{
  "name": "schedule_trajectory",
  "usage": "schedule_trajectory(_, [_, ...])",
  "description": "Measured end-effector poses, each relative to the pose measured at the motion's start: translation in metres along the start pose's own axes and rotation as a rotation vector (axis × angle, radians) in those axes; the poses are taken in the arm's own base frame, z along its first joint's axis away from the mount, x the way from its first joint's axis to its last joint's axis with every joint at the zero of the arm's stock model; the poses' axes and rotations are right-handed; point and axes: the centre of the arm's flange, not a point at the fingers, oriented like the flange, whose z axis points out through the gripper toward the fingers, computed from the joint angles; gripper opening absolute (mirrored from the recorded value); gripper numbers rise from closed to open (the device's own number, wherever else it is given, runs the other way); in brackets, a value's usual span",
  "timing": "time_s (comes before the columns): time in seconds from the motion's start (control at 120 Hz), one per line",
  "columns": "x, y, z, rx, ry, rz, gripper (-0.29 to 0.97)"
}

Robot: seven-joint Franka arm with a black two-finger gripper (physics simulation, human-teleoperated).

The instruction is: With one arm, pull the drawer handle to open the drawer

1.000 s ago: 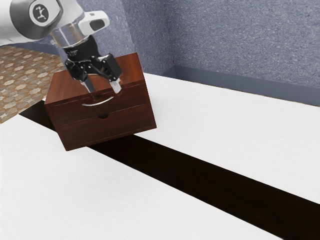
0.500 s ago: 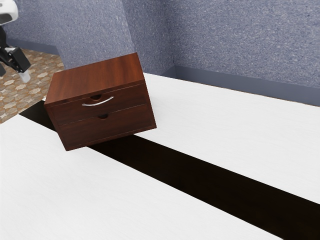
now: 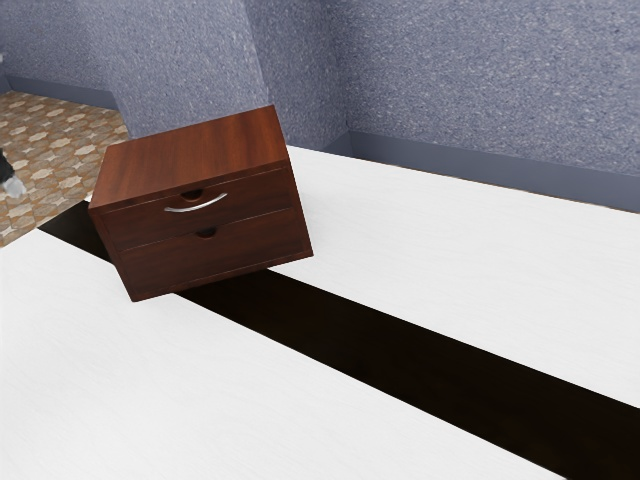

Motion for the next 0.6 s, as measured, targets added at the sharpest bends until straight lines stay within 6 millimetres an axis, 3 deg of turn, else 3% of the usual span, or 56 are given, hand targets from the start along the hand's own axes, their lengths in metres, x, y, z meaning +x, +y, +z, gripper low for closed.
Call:
schedule_trajectory(0.033, [0.048, 0.050, 0.000, -0.031, 0.044, 0.157, 0.68])
schedule_trajectory(0.067, [0.110, 0.132, -0.005, -0.073, 0.101, 0.376, 0.68])
schedule_trajectory(0.092, [0.144, 0.195, -0.013, -0.097, 0.142, 0.529, 0.68])
schedule_trajectory(0.125, [0.167, 0.255, -0.023, -0.118, 0.184, 0.677, 0.68])
schedule_trajectory(0.158, [0.175, 0.280, -0.028, -0.126, 0.211, 0.753, 0.68])
schedule_trajectory(0.192, [0.177, 0.284, -0.028, -0.125, 0.226, 0.785, 0.68])
schedule_trajectory(0.267, [0.177, 0.271, -0.019, -0.117, 0.241, 0.815, 0.68])
schedule_trajectory(0.425, [0.187, 0.262, 0.015, -0.098, 0.256, 0.882, 0.68])
schedule_trajectory(0.6, [0.194, 0.251, 0.027, -0.029, 0.251, 0.880, 0.68])
